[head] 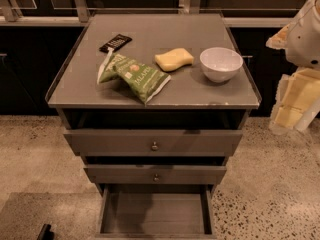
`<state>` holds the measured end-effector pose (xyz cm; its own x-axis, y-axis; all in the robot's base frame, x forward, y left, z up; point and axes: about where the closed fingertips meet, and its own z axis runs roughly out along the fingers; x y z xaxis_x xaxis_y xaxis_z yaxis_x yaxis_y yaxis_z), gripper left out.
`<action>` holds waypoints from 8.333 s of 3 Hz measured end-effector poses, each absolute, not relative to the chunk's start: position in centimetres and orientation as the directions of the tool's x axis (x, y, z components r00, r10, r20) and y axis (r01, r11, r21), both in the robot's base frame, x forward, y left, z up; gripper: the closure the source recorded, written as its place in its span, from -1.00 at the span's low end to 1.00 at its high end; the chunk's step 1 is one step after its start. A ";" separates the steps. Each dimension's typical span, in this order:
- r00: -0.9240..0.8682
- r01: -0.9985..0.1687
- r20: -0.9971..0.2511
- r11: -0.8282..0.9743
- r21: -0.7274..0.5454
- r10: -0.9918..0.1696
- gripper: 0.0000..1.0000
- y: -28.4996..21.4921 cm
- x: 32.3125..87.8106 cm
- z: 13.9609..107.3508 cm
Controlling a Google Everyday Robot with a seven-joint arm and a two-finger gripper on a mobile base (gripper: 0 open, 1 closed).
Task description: Place green jalapeno chip bag into bottom drawer
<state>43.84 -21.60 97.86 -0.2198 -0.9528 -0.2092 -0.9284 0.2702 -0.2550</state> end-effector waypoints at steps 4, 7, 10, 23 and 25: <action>-0.162 -0.962 -0.337 0.224 -0.154 -0.927 -1.00 -17.3 51.8 92.6; -0.134 -0.963 -0.488 0.230 -0.141 -0.862 -1.00 -14.4 54.3 90.3; 0.159 -0.986 -0.494 -0.115 -0.118 -0.855 -1.00 3.5 62.0 87.9; 0.131 -0.920 -0.689 0.172 -0.353 -0.713 1.00 1.7 42.4 89.3; -0.064 -0.865 -0.837 0.448 -0.225 -0.543 1.00 -9.4 39.8 76.2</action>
Offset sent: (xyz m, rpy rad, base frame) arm 0.0214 0.0066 -0.0096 0.0638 -0.0051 0.0106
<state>39.82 -9.39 76.21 -0.0636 -0.5429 -0.8374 -0.8651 0.4484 -0.2251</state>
